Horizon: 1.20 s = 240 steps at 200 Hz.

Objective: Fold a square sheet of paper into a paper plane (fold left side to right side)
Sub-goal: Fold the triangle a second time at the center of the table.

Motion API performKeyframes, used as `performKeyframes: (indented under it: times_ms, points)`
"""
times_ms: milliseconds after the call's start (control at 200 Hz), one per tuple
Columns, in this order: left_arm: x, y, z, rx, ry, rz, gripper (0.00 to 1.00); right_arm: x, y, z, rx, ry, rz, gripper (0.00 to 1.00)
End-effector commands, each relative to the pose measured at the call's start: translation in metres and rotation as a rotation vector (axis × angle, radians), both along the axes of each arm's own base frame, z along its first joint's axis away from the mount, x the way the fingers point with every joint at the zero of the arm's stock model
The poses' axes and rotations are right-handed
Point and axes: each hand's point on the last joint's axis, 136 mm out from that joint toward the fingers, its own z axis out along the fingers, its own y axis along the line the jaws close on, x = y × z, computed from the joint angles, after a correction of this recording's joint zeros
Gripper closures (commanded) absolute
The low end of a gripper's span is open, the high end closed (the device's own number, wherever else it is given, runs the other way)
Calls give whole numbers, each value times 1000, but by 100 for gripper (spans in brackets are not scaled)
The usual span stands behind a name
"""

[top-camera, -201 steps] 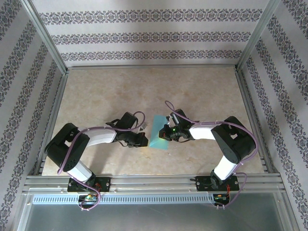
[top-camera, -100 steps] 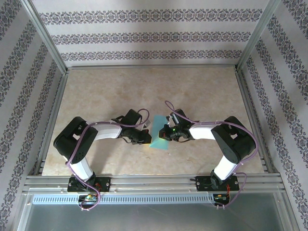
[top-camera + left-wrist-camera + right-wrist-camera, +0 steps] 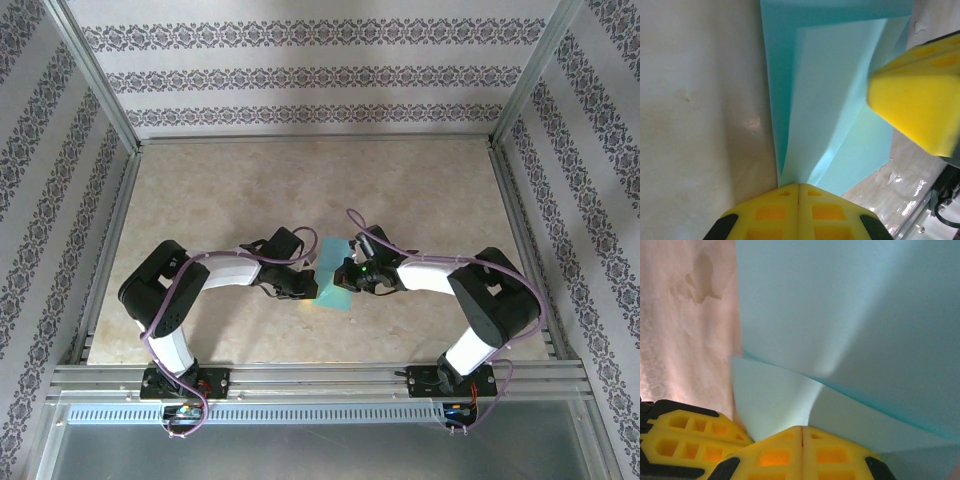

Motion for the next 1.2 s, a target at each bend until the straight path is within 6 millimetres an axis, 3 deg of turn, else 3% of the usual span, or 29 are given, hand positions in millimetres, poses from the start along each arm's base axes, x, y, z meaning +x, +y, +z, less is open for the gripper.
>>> performKeyframes:
  times_ms: [0,425,750,1054,1194]
  points:
    - [-14,35,-30,209,35,36,100,-11,0,6,-4,2,0,100]
    - [-16,30,-29,213,30,13,100,-23,39,1,57,17,41,100]
    - [-17,29,-29,208,34,6,100,-18,41,-8,42,18,32,100]
    - [-18,29,-30,210,35,5,100,-13,29,6,52,-15,7,100]
    - [-17,29,-29,210,33,4,100,-12,37,4,63,-2,18,100]
